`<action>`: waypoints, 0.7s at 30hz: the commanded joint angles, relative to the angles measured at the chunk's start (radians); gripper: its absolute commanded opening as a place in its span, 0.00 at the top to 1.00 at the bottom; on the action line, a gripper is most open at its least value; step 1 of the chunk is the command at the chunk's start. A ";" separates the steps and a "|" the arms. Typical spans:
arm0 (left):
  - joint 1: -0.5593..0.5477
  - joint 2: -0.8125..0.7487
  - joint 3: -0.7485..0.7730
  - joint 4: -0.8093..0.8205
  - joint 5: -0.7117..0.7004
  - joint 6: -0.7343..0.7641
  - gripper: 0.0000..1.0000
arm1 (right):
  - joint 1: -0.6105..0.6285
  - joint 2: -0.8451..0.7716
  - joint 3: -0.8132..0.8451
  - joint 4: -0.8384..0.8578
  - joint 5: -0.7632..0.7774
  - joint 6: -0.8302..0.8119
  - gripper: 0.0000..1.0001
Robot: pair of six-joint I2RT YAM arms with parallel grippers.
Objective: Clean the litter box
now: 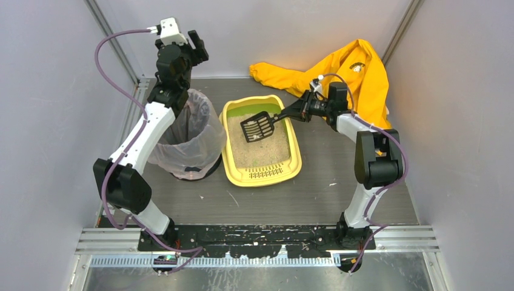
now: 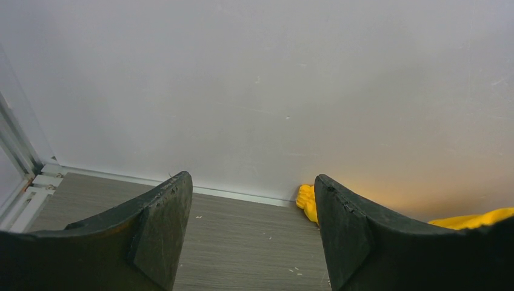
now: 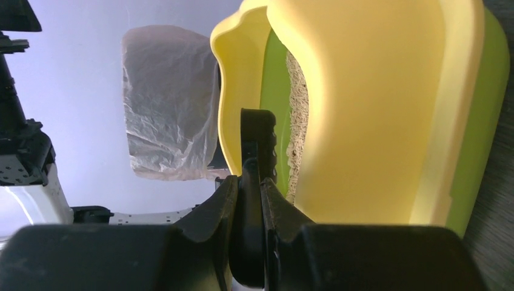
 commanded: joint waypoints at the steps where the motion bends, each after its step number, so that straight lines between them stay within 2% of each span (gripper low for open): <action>1: -0.004 -0.054 0.002 0.044 -0.010 0.014 0.26 | -0.032 -0.064 0.003 -0.010 0.018 -0.031 0.99; 2: -0.004 -0.056 0.000 0.042 -0.011 0.016 0.26 | -0.027 -0.051 -0.010 0.088 0.002 0.045 0.99; 3: -0.004 -0.057 -0.003 0.043 -0.014 0.019 0.26 | -0.005 -0.036 0.003 0.116 -0.024 0.069 0.99; 4: -0.004 -0.055 -0.006 0.045 -0.017 0.020 0.26 | 0.019 -0.031 0.032 0.042 -0.028 0.025 0.99; 6: -0.003 -0.053 -0.003 0.043 -0.018 0.017 0.26 | 0.020 -0.062 0.076 -0.206 0.055 -0.174 0.99; 9: -0.005 -0.058 -0.009 0.038 -0.012 0.011 0.26 | -0.010 -0.062 0.089 -0.227 0.038 -0.178 0.99; 11: -0.004 -0.059 -0.015 0.042 -0.018 0.016 0.26 | -0.001 -0.066 0.112 -0.317 0.049 -0.235 0.99; 15: -0.003 -0.068 -0.015 0.035 -0.025 0.016 0.25 | -0.041 -0.099 0.080 -0.246 0.052 -0.166 0.99; 21: -0.004 -0.054 0.001 0.005 -0.067 0.054 0.25 | -0.040 -0.134 0.150 -0.307 0.067 -0.153 0.99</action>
